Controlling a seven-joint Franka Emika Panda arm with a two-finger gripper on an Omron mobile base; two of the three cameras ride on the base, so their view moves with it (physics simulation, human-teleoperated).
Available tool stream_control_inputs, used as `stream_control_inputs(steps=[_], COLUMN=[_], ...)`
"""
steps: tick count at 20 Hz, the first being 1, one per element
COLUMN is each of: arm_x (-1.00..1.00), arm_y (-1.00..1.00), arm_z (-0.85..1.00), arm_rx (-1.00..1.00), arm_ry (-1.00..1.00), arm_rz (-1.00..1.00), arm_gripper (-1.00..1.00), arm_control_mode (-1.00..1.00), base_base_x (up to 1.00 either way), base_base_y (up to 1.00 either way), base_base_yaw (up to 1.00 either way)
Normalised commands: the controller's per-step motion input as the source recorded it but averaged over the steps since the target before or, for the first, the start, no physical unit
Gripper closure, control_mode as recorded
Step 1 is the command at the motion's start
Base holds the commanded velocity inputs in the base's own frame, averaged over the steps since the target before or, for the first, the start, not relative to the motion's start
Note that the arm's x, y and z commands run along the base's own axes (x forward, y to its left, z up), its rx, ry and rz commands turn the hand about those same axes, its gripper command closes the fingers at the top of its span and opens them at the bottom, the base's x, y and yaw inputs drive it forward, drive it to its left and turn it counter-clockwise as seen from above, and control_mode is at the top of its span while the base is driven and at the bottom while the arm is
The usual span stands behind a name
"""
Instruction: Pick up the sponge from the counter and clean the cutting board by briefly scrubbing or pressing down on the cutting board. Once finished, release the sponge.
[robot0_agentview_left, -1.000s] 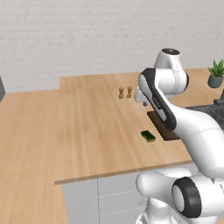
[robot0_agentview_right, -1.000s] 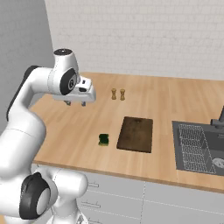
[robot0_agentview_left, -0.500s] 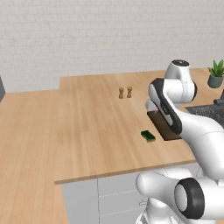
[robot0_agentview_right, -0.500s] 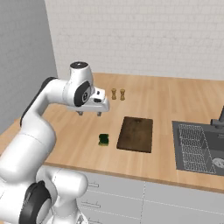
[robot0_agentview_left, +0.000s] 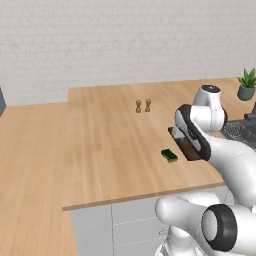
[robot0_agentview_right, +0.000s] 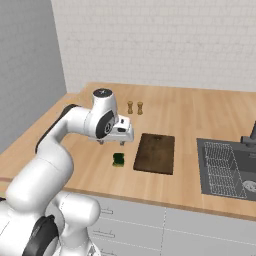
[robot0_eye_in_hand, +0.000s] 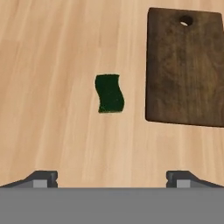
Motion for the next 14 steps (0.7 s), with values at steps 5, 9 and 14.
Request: stream_control_inputs(steps=[5, 9, 14], arm_x=[0.38, 0.49, 0.31], arm_y=[0.0, 0.0, 0.0], arm_z=[-0.66, -0.61, -0.41], arm_rx=[0.0, 0.01, 0.01], arm_ry=[0.0, 0.0, 0.0], arm_rz=[0.02, 0.04, 0.04], arm_gripper=[-1.0, -1.0, -1.0], arm_control_mode=[-1.0, -1.0, -1.0], base_base_x=[0.0, 0.0, 0.0], base_base_y=[0.0, 0.0, 0.0], base_base_yaw=[0.0, 0.0, 0.0])
